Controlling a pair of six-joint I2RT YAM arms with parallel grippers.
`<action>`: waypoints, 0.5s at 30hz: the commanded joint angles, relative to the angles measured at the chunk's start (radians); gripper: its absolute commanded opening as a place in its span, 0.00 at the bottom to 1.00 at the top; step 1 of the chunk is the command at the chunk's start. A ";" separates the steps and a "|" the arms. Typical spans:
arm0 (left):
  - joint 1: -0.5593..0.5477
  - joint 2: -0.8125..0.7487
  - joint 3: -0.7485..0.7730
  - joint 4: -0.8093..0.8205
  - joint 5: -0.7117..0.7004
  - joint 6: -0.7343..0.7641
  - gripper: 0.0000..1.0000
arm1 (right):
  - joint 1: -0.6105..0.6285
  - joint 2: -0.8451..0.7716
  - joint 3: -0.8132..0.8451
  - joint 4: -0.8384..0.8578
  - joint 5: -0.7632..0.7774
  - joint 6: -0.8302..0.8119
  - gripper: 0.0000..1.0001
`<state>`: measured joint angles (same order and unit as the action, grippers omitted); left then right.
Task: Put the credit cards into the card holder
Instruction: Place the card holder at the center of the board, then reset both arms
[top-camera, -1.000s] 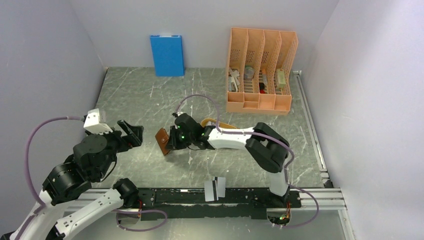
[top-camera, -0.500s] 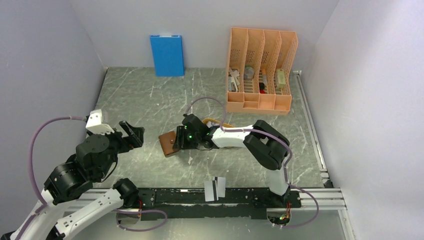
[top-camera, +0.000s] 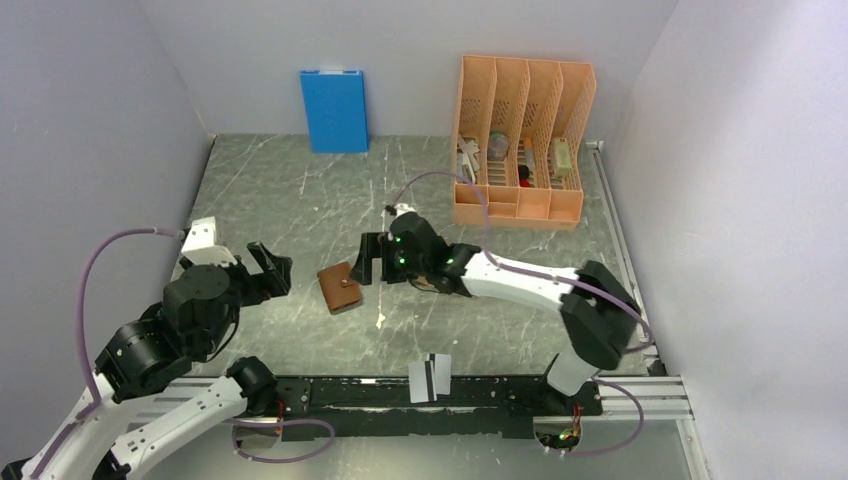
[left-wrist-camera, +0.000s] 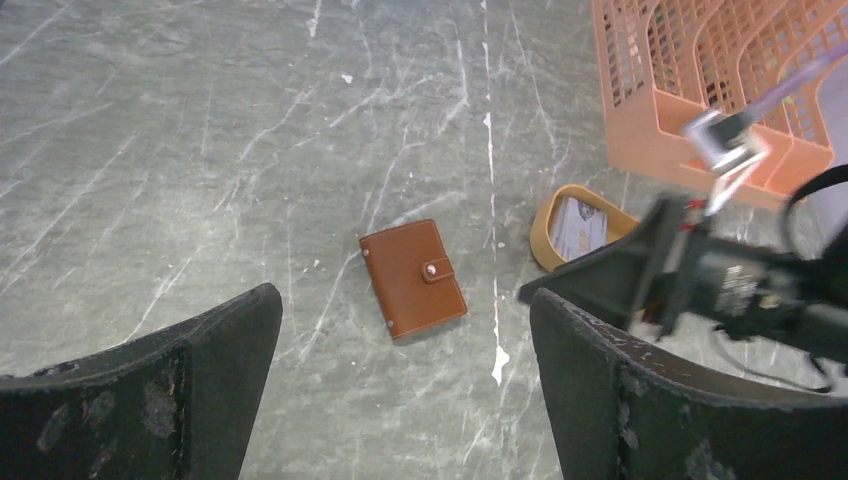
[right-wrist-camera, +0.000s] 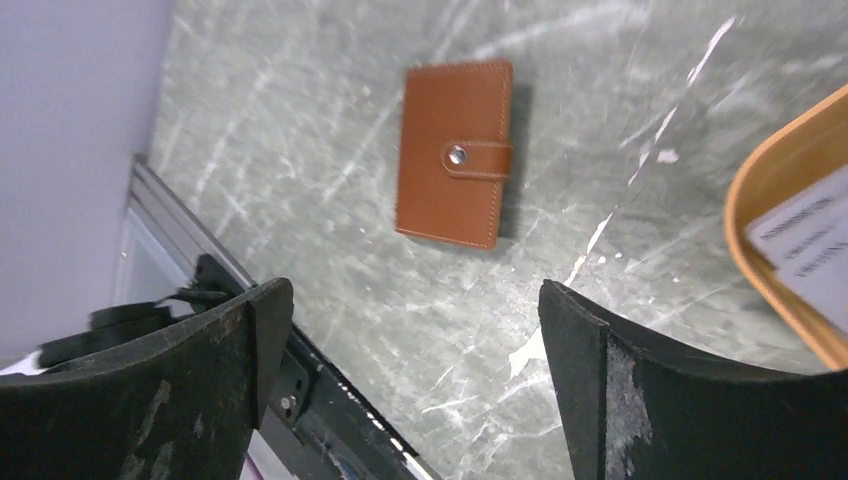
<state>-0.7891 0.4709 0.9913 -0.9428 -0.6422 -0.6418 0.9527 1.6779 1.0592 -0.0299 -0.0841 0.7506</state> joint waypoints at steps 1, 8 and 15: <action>-0.001 0.021 -0.008 0.039 0.087 0.060 0.98 | -0.007 -0.170 -0.005 -0.122 0.153 -0.106 0.98; -0.001 0.067 -0.056 0.155 0.252 0.054 0.98 | -0.011 -0.483 -0.110 -0.313 0.596 -0.038 1.00; -0.001 0.123 -0.046 0.249 0.313 0.090 0.98 | -0.011 -0.754 -0.066 -0.522 0.931 -0.073 1.00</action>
<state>-0.7891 0.5720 0.9325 -0.7967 -0.3996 -0.5953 0.9436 1.0248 0.9424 -0.4023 0.5770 0.7033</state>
